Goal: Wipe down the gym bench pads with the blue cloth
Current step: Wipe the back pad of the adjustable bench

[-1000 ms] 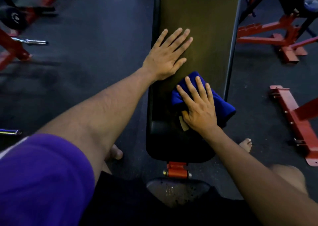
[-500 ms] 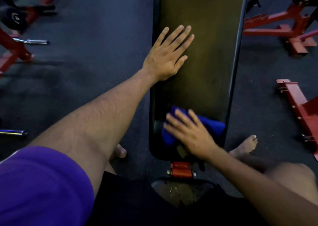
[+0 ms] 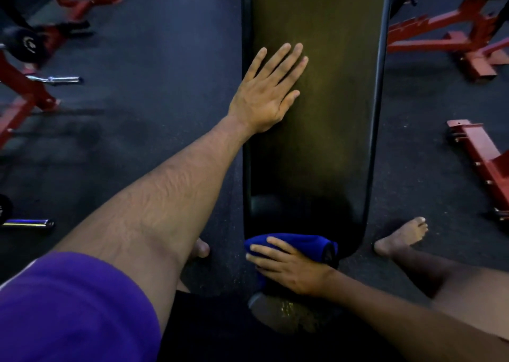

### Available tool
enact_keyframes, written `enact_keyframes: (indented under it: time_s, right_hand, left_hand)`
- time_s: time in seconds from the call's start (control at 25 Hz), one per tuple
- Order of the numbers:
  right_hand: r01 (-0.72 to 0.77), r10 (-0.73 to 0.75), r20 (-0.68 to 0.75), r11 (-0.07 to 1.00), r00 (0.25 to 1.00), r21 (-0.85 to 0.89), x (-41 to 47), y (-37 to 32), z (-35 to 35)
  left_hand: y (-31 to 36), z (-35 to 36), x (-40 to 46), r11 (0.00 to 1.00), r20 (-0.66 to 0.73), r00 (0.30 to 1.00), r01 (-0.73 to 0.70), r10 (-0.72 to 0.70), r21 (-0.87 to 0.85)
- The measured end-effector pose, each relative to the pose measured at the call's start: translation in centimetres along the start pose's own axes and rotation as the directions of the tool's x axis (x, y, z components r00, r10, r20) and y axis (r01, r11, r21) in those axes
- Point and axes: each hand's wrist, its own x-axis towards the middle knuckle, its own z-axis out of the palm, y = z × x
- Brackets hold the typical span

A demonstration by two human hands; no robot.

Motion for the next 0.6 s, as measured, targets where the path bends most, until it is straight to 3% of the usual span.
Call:
enact_keyframes:
  time_s: [0.12, 0.24, 0.36, 0.48, 0.6]
  right_hand:
    - [-0.005, 0.001, -0.062, 0.998, 0.998, -0.068, 1.0, 2.2, -1.0]
    - [-0.298, 0.295, -0.143, 0.955, 0.945, -0.001, 4.5, 8.2, -5.3]
    - [-0.405, 0.409, -0.155, 0.913, 0.899, 0.057, 6.7, 10.7, -7.3]
    - [-0.239, 0.246, -0.177, 0.969, 0.953, 0.058, 5.8, 8.4, -5.7]
    - [-0.008, 0.014, -0.060, 0.996, 0.998, 0.089, 2.9, 3.0, -2.8]
  left_hand:
    - [0.4, -0.1, 0.0, 1.000, 0.002, 1.000, -0.002, 0.002, 0.004]
    - [0.2, -0.2, -0.1, 1.000, 0.006, 1.000, 0.012, -0.012, -0.009]
    - [0.3, -0.1, 0.0, 1.000, -0.001, 1.000, -0.008, 0.008, -0.007]
    - [0.1, -0.1, 0.1, 1.000, 0.009, 1.000, 0.001, 0.000, -0.012]
    - [0.5, -0.4, -0.1, 1.000, 0.024, 1.000, 0.005, -0.004, -0.002]
